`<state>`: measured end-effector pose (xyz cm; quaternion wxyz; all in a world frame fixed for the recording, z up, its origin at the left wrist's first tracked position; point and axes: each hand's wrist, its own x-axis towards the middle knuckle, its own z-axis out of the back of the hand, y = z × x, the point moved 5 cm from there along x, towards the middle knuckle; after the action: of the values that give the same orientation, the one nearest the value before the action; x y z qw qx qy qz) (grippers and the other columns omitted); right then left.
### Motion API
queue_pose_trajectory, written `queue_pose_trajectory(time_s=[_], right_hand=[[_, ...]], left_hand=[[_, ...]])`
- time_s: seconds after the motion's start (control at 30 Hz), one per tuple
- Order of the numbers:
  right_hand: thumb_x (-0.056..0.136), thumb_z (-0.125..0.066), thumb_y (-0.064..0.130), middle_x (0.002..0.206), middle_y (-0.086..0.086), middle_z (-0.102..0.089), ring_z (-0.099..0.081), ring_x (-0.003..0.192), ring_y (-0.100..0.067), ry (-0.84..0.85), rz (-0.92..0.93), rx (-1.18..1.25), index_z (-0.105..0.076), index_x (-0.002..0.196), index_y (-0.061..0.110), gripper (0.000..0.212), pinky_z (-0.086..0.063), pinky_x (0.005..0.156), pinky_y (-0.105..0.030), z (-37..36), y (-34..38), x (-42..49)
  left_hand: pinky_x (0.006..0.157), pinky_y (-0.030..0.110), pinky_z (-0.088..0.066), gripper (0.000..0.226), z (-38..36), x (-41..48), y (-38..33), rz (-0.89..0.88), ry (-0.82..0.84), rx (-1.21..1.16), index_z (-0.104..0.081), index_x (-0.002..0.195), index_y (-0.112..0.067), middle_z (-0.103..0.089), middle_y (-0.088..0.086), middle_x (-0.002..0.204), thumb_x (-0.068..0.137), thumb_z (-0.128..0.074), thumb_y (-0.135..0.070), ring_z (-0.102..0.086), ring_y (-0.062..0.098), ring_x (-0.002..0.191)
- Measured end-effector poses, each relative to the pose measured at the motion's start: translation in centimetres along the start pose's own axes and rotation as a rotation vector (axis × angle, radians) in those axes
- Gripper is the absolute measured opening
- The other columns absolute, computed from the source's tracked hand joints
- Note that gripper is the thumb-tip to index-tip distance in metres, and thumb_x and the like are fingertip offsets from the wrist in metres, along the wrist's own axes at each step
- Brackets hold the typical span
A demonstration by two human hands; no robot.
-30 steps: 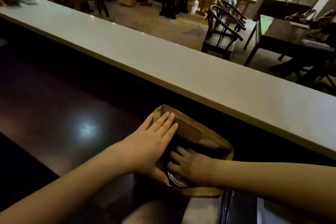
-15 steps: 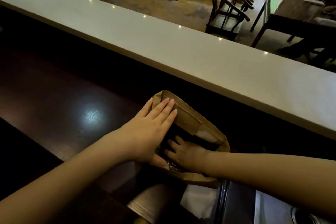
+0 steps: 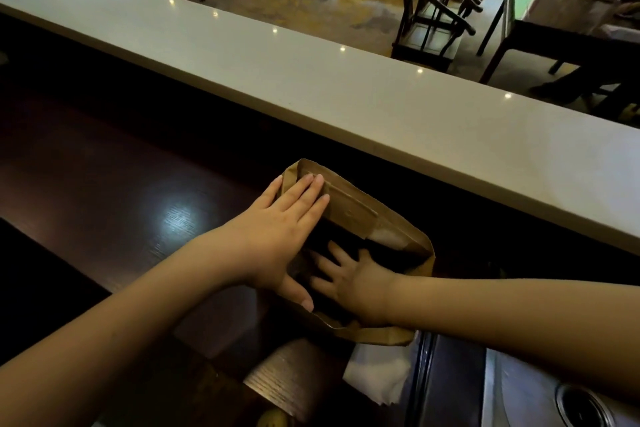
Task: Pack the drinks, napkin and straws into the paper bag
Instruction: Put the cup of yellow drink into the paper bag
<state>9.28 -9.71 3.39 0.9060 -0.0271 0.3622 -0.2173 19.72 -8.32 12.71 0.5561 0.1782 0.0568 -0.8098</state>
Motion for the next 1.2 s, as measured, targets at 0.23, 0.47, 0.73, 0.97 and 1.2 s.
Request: queue_pose_trajectory(time_s=[0.23, 0.47, 0.73, 0.97, 1.2], right_hand=[[0.077, -0.068, 0.048, 0.153, -0.004, 0.034, 0.028, 0.14, -0.037, 0.009, -0.054, 0.069, 0.015, 0.147, 0.033, 0.109, -0.002, 0.106, -0.074, 2.7, -2.9, -4.1], [0.075, -0.07, 0.047, 0.153, -0.005, 0.035, 0.029, 0.14, -0.038, -0.014, -0.116, 0.036, 0.016, 0.146, 0.034, 0.112, -0.001, 0.105, -0.076, 4.5, -4.1, -6.0], [0.069, -0.067, 0.059, 0.153, -0.002, 0.035, 0.03, 0.14, -0.035, -0.033, -0.148, 0.051, 0.016, 0.146, 0.035, 0.115, 0.002, 0.105, -0.076, 6.0, -5.4, -8.7], [0.065, -0.064, 0.067, 0.153, 0.005, 0.034, 0.031, 0.141, -0.027, -0.14, -0.222, 0.217, 0.015, 0.145, 0.039, 0.116, 0.001, 0.107, -0.073, 5.0, -6.7, -12.9], [0.069, -0.064, 0.063, 0.158, 0.009, 0.015, 0.01, 0.146, -0.017, -0.316, -0.29, 0.462, 0.003, 0.147, 0.039, 0.105, -0.006, 0.12, -0.044, 2.1, -8.2, -17.7]], left_hand=[[0.114, 0.042, 0.019, 0.129, 0.2, -0.2, 1.1, 0.026, 0.034, 0.008, 0.025, 0.141, -0.009, 0.04, 0.01, 0.144, 0.063, -0.051, -0.078, 0.034, 0.024, 0.137], [0.112, 0.04, 0.021, 0.127, 0.2, 0.0, 1.7, 0.03, 0.04, 0.003, 0.026, 0.14, -0.01, 0.043, 0.007, 0.135, 0.064, -0.05, -0.078, 0.035, 0.023, 0.135], [0.111, 0.04, 0.019, 0.13, 0.3, 0.2, 2.4, 0.047, 0.046, 0.002, 0.024, 0.141, -0.009, 0.033, 0.013, 0.15, 0.061, -0.05, -0.079, 0.035, 0.02, 0.132], [0.115, 0.043, 0.018, 0.128, 1.5, 0.1, 2.1, 0.073, 0.005, -0.041, 0.024, 0.141, -0.011, 0.033, 0.011, 0.15, 0.062, -0.052, -0.076, 0.031, 0.022, 0.138], [0.113, 0.025, 0.004, 0.09, 6.9, -2.1, -3.3, -0.021, -0.405, -0.271, 0.0, 0.147, -0.02, 0.004, 0.003, 0.159, 0.08, -0.049, -0.057, 0.011, 0.012, 0.143]])
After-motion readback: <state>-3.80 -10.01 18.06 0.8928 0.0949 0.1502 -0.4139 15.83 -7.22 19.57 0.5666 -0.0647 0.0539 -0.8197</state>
